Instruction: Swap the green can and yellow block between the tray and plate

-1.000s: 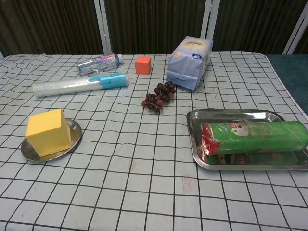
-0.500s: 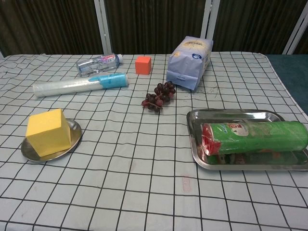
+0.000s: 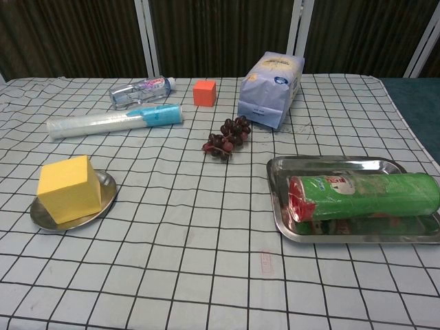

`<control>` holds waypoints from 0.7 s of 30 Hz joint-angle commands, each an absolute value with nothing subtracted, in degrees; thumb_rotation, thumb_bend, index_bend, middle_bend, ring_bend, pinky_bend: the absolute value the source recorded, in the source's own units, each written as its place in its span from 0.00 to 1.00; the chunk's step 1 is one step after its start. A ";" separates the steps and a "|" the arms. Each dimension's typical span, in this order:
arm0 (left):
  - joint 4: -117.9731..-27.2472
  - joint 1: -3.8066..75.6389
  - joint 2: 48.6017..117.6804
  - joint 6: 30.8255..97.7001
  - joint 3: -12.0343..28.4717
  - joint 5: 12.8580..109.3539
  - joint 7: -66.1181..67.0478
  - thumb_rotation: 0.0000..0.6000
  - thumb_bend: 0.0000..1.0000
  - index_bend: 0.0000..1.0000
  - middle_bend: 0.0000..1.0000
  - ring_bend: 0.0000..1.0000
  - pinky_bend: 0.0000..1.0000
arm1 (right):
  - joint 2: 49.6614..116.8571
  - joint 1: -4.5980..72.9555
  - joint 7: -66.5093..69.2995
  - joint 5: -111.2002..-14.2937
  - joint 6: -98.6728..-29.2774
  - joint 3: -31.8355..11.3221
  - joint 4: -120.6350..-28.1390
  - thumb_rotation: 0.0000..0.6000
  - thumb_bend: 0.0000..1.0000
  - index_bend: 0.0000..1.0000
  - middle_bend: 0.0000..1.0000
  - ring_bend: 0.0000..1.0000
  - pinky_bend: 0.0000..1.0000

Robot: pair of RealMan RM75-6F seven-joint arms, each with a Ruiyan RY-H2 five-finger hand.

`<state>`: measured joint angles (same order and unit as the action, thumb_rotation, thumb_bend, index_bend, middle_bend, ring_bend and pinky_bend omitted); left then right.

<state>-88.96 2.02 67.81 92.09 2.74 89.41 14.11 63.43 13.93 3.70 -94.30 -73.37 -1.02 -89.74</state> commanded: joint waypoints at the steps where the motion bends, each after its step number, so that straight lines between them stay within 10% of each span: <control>1: -88.82 2.02 67.75 91.82 2.93 88.82 14.06 1.00 0.38 0.11 0.08 0.01 0.07 | 64.17 19.38 0.74 -92.84 -65.49 -2.01 -91.82 1.00 0.05 0.00 0.00 0.00 0.00; 21: -89.47 1.63 66.68 91.65 4.08 85.90 12.35 1.00 0.37 0.13 0.10 0.03 0.07 | 75.42 31.97 -8.82 -77.52 -48.21 -6.62 -87.76 1.00 0.05 0.11 0.11 0.06 0.03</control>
<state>-89.46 1.62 66.71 91.72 4.05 85.96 12.41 74.44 31.30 -7.77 -78.66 -48.94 -6.43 -88.52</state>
